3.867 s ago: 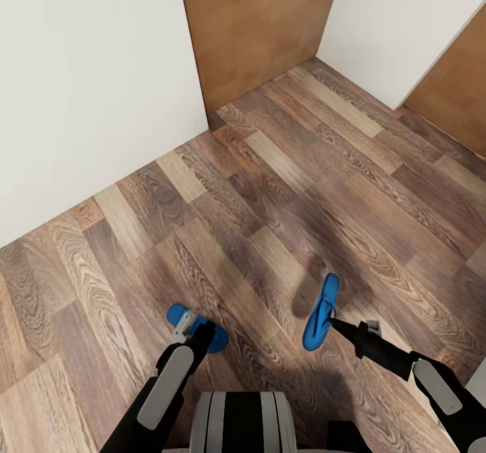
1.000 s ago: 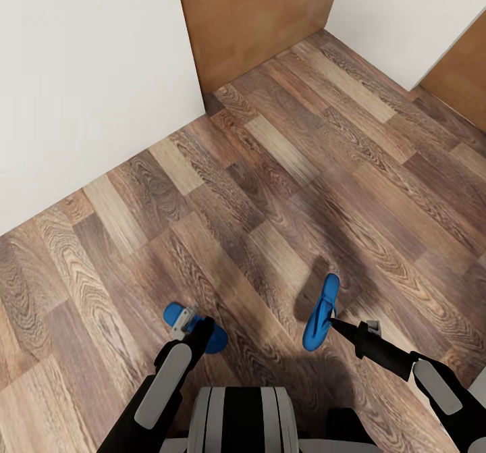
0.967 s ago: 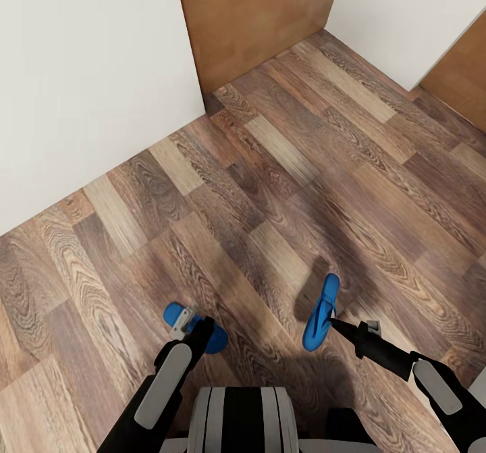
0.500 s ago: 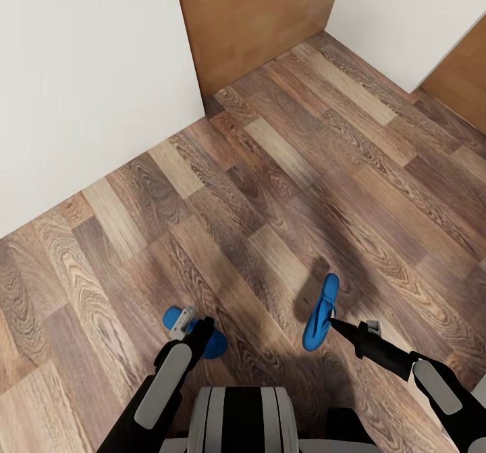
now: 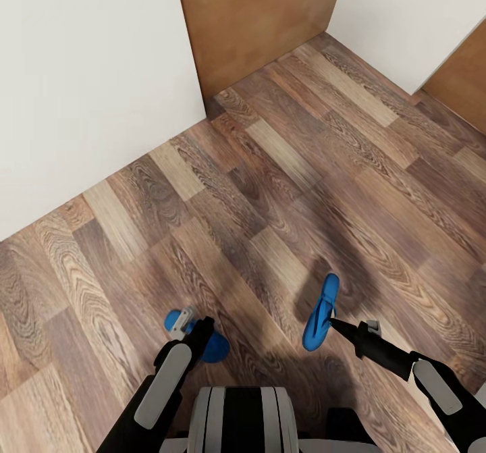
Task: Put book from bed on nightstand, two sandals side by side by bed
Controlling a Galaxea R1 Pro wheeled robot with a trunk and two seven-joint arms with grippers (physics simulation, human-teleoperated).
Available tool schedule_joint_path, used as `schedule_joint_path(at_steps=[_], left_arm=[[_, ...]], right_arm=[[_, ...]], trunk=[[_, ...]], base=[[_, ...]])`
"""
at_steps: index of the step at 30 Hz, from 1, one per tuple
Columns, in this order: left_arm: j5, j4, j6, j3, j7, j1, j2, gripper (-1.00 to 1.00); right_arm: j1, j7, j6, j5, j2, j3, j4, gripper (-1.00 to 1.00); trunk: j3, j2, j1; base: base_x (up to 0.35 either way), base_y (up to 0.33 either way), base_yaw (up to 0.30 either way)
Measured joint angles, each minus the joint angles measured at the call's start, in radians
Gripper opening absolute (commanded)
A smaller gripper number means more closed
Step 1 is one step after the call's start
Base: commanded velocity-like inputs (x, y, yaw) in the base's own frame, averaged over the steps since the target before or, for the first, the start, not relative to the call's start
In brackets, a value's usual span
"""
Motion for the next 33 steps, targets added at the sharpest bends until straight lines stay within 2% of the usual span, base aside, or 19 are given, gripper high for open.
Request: schedule_joint_path(at_steps=[21, 25, 33], left_arm=[[0.000, 0.000, -0.002, 0.001, 0.000, 0.000, 0.000, 1.00], [0.000, 0.000, -0.001, 0.021, 0.001, 0.000, 0.000, 1.00], [0.000, 0.000, -0.002, 0.036, 0.001, 0.000, 0.000, 1.00]], right_arm=[[0.000, 0.000, -0.001, 0.002, 0.000, 0.001, 0.001, -1.00], [0.000, 0.000, -0.001, 0.002, 0.000, 0.001, 0.001, -1.00], [0.000, 0.000, 0.000, 0.000, 0.000, 0.001, 0.001, -1.00]], trunk=[[-0.004, 0.000, 0.001], [-0.019, -0.001, 0.003], [-0.019, -0.001, 0.003]], base=[[0.012, 0.010, 0.000], [0.000, 0.000, 0.000], [0.000, 0.000, 0.000]])
